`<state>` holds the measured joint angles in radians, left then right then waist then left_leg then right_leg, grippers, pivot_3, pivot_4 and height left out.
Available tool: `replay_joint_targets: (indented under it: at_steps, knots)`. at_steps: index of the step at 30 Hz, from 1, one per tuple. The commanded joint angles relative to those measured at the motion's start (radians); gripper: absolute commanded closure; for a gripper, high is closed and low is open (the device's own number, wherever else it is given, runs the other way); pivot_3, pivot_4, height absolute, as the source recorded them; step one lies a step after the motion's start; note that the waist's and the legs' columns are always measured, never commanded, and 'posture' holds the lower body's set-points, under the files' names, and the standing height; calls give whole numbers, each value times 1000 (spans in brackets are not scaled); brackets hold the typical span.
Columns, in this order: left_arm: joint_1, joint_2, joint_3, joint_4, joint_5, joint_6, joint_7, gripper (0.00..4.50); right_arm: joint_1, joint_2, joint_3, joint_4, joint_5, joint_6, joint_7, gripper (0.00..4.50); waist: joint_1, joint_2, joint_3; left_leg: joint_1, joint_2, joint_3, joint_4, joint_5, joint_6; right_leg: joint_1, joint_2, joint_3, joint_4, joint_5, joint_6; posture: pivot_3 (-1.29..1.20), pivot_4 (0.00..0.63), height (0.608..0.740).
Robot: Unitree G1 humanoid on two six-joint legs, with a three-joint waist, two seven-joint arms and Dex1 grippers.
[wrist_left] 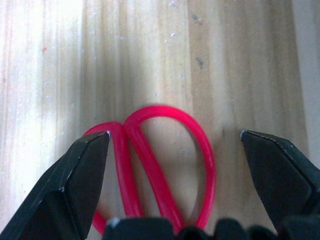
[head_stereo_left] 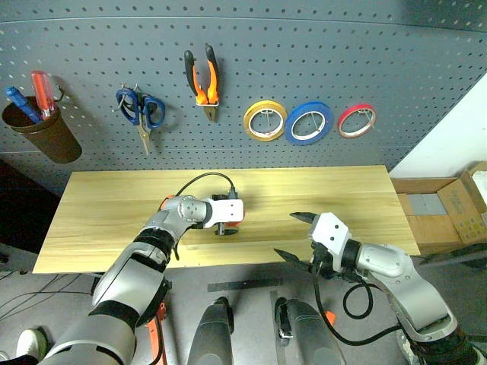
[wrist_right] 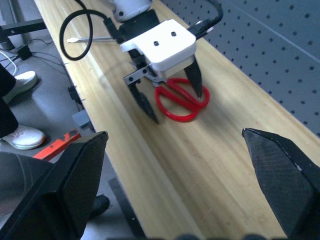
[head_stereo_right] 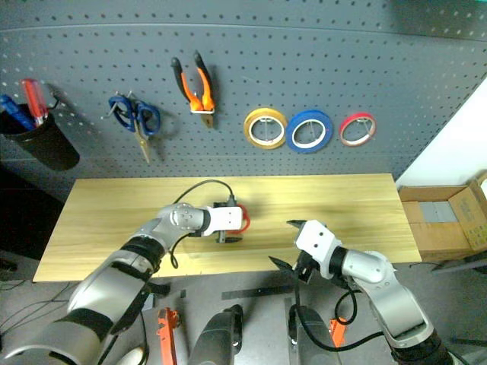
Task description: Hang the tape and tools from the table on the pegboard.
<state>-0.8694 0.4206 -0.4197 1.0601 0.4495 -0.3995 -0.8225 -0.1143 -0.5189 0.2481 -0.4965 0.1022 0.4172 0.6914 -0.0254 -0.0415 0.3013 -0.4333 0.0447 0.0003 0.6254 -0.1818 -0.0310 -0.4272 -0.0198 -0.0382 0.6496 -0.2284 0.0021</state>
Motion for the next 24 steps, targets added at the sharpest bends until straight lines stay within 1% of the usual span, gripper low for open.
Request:
replay_joint_targets:
  at_steps: [1,12,17,19,24]
  knots:
    - [-2,9,9,-53,-18,23,-27,16,4,-9,-30,-37,22,-7,3,0,1,0,1,0,0,0,0,0,0,0,0,0,0,0,0,-16,332,740]
    - [-10,32,19,-168,-21,104,-31,16,16,-34,-45,-50,37,-6,24,0,10,3,10,0,0,0,0,0,0,0,0,1,0,0,0,15,348,740]
    - [2,36,23,-232,-34,145,-43,16,12,-45,-50,-44,46,-10,35,0,22,4,17,0,0,0,-1,0,0,0,0,1,-1,0,0,22,351,740]
    - [3,36,22,-242,-35,158,-42,16,9,-47,-52,-44,50,-9,36,0,25,5,21,-1,0,0,-1,0,0,0,0,1,-1,0,0,22,354,740]
    - [-7,42,8,-197,-9,146,5,16,6,-57,-57,-44,57,-4,40,0,26,5,28,-1,0,0,-1,0,0,-1,0,1,-1,0,0,10,366,740]
